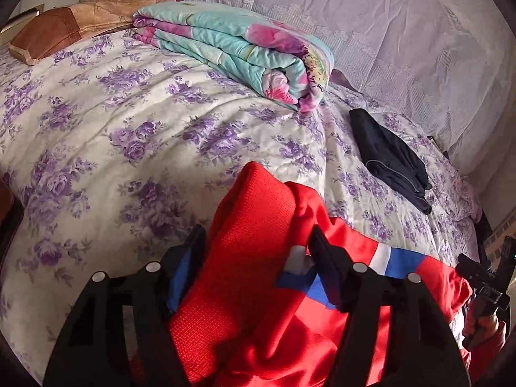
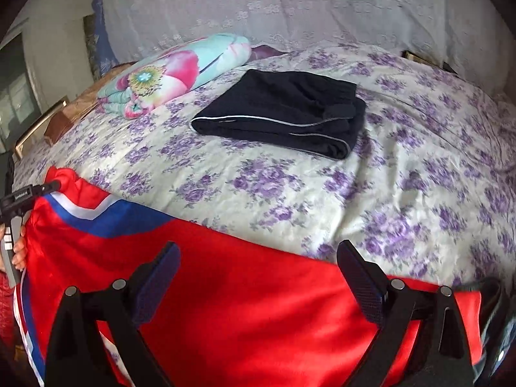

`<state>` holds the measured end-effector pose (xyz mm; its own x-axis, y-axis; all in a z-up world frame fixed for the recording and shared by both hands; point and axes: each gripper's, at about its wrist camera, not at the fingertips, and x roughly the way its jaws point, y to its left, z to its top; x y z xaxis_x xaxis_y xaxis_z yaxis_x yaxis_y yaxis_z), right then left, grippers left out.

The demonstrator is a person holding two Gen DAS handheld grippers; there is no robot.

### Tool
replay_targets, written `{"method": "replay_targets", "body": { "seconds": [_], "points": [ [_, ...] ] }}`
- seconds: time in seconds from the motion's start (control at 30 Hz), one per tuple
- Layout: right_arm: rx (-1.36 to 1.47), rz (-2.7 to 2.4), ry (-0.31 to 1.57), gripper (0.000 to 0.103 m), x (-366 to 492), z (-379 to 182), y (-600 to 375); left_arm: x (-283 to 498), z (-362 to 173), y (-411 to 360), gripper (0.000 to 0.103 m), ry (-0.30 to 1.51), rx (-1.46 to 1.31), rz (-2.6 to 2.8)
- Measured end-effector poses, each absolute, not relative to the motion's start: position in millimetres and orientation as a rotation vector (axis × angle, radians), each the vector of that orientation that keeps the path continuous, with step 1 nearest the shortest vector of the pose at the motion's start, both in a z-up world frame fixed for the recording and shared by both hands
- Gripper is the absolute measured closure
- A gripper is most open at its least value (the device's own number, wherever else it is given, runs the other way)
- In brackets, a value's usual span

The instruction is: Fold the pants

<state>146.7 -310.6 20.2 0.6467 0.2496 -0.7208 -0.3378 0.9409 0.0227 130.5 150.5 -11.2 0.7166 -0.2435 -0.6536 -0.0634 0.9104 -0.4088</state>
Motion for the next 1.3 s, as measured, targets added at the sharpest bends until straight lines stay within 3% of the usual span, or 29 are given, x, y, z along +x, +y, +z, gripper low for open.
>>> {"method": "replay_targets", "body": {
  "seconds": [0.17,0.33,0.4,0.43,0.47,0.5,0.57,0.87,1.03,1.07,1.1,1.2,1.3],
  "points": [
    [-0.363,0.471,0.816,0.026,165,4,-255,129,-12,156,0.04,0.755,-0.464,-0.119],
    [-0.325,0.508,0.887,0.031,182,-20,-256,131,-16,162,0.037,0.762,-0.518,-0.132],
    [-0.326,0.516,0.867,0.058,171,-17,-254,133,-18,166,0.032,0.765,-0.549,-0.136],
    [-0.334,0.509,0.861,0.084,165,-14,-253,133,-19,167,0.032,0.766,-0.561,-0.136],
    [-0.331,0.489,0.859,0.094,159,-12,-251,133,-19,168,0.033,0.765,-0.57,-0.141],
    [-0.336,0.461,0.847,0.098,152,-8,-250,133,-19,168,0.038,0.761,-0.57,-0.143],
    [-0.342,0.437,0.815,0.1,135,2,-249,131,-17,165,0.045,0.751,-0.552,-0.135],
    [-0.317,0.397,0.641,0.1,-2,63,-256,83,3,174,0.057,0.597,-0.571,-0.169],
    [-0.323,0.424,0.61,0.1,-97,53,-246,19,6,185,0.058,0.55,-0.569,-0.2],
    [-0.324,0.439,0.621,0.1,-109,46,-243,12,5,187,0.056,0.571,-0.588,-0.208],
    [-0.332,0.448,0.629,0.1,-117,39,-241,8,5,188,0.043,0.596,-0.617,-0.23],
    [-0.348,0.439,0.654,0.1,-121,22,-235,17,20,180,0.023,0.67,-0.654,-0.269],
    [-0.302,0.443,0.667,0.1,-117,18,-238,51,47,154,0.013,0.753,-0.493,-0.175]
  ]
}}
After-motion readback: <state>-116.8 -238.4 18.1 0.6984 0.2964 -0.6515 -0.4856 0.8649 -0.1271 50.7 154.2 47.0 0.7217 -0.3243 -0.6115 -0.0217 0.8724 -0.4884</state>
